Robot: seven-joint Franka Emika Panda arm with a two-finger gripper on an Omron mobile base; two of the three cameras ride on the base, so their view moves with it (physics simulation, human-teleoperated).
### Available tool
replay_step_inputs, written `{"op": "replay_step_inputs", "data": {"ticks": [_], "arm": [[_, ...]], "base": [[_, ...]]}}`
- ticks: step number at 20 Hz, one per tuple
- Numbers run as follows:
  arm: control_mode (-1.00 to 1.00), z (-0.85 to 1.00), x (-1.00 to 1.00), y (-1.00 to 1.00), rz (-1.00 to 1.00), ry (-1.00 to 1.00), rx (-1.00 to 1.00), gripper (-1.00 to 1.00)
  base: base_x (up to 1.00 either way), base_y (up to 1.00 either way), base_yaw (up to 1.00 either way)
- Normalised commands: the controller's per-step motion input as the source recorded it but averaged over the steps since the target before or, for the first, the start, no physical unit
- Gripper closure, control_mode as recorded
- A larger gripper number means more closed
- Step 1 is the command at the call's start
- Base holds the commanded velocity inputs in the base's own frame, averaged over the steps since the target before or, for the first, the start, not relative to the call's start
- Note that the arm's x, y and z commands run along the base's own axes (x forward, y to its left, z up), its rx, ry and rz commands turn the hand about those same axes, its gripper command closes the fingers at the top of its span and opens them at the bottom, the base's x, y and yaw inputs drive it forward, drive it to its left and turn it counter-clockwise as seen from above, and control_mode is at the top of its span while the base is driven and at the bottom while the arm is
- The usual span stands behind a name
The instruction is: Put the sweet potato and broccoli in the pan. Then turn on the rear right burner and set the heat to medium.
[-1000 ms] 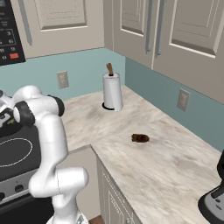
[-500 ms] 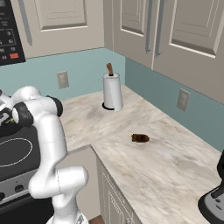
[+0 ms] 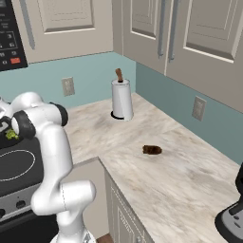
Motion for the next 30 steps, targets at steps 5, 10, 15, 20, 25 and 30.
{"op": "replay_step_inputs", "data": {"ticks": [5, 10, 15, 20, 25, 30], "arm": [[-1.00, 0.27, -0.14, -0.43, -0.02, 0.00, 0.00, -1.00], [-1.00, 0.24, -0.03, -0.78, -0.06, 0.00, 0.02, -1.00], [-1.00, 0.18, -0.04, -0.85, -0.09, 0.00, 0.08, -1.00], [-1.00, 0.24, -0.07, -0.93, -0.09, 0.00, 0.11, -1.00], [-1.00, 0.39, 0.00, -0.95, -0.10, 0.00, 0.05, -1.00], [-1.00, 0.39, 0.00, -0.98, -0.13, 0.05, 0.00, -1.00]], "base": [[0.00, 0.00, 0.00], [0.00, 0.00, 0.00], [0.00, 0.00, 0.00], [0.00, 0.00, 0.00], [0.00, 0.00, 0.00], [0.00, 0.00, 0.00]]}}
